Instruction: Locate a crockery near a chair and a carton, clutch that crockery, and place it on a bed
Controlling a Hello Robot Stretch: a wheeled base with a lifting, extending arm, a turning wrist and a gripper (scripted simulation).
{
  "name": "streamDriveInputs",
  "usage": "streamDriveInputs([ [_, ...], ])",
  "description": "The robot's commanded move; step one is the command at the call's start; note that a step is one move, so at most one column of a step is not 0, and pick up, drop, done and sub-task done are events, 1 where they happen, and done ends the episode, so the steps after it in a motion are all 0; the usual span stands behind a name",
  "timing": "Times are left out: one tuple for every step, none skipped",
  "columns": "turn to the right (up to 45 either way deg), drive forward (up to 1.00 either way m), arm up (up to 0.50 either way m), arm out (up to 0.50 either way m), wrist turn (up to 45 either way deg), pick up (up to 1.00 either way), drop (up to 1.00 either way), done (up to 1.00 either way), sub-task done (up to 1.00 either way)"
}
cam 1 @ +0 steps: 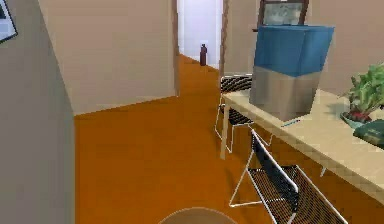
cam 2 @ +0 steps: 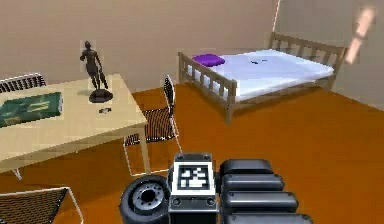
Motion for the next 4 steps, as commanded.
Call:
streamDriveInputs([
  [45.0,0.00,0.00,0.00,0.0,0.00,0.00,0.00,0.00],
  [15.0,0.00,0.00,0.00,0.0,0.00,0.00,0.00,0.00],
  [0.0,0.05,0.00,0.00,0.0,0.00,0.00,0.00,0.00],
  [-45.0,0.00,0.00,0.00,0.0,0.00,0.00,0.00,0.00],
])
